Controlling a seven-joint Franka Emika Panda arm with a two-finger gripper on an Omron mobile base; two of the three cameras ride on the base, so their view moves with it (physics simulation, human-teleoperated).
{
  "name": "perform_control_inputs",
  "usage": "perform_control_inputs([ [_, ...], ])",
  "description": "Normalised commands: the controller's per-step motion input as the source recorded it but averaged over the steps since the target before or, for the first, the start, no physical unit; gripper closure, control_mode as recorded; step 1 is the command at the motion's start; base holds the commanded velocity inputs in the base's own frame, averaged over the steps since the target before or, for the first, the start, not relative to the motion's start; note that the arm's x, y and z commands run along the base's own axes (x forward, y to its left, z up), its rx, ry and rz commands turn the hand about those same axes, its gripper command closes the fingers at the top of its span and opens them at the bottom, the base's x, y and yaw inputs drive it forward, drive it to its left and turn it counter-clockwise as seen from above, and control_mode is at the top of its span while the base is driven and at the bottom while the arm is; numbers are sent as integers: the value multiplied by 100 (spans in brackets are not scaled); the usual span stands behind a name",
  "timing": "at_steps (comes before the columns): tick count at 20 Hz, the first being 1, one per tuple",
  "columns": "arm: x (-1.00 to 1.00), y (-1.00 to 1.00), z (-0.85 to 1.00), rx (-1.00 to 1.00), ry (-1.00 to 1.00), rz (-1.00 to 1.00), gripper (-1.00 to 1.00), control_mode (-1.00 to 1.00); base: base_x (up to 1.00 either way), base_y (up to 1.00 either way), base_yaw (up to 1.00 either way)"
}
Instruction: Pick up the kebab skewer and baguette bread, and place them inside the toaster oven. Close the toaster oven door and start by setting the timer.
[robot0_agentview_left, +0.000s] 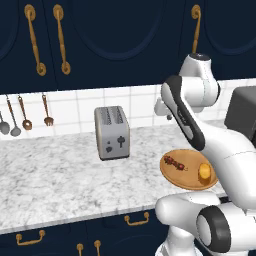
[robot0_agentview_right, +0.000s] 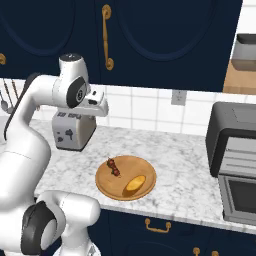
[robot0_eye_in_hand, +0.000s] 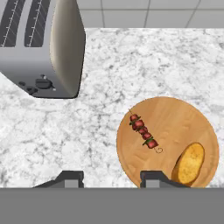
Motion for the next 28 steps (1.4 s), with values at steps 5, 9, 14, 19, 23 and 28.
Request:
perform_control_inputs([
  [5,-65,-3,-1,0,-3,-7,-100,-100,0,0,0],
  [9,-100,-17,-12,0,-2,-10,-100,-100,0,0,0],
  [14,-100,-18,-9,0,0,-8,-100,-100,0,0,0],
  [19,-54,4,0,-2,0,0,-100,-100,0,0,0],
  [23,0,31,-8,-4,2,0,-100,-100,0,0,0],
  [28,0,7,-5,0,0,0,-100,100,-5,-12,0],
])
